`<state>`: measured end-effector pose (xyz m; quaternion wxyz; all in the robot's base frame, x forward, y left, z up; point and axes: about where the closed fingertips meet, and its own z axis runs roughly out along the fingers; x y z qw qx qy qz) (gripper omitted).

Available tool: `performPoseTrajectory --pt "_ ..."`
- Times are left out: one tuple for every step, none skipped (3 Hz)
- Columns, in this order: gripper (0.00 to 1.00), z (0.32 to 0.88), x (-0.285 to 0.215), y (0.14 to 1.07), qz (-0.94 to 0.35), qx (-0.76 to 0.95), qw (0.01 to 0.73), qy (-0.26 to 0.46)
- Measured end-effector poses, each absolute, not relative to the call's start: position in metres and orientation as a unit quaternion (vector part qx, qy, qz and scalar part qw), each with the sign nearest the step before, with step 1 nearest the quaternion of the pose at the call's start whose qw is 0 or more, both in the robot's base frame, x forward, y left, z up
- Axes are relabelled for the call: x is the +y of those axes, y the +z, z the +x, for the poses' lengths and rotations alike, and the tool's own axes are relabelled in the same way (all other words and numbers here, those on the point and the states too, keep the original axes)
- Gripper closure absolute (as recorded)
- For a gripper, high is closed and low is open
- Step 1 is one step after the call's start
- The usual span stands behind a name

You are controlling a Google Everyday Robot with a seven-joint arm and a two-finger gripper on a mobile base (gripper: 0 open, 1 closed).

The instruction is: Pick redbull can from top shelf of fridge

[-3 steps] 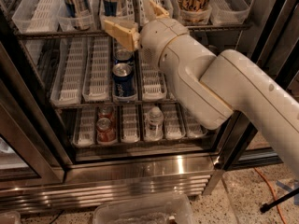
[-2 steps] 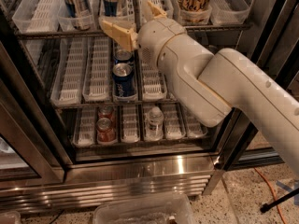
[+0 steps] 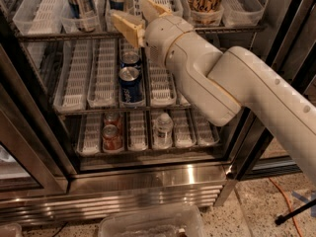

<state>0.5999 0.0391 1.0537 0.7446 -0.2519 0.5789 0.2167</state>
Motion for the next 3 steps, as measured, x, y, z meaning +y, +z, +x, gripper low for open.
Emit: performPoseTrajectory --pt "0.37 0.6052 0.0379 1.0564 -0.249 0.575 0.747 0.223" --pt "0.36 0.6087 0.0389 1.0588 -0.250 0.571 0.749 0.226" --pt "0.28 0.6106 0.0438 1.0608 -0.256 0.566 0.749 0.230"
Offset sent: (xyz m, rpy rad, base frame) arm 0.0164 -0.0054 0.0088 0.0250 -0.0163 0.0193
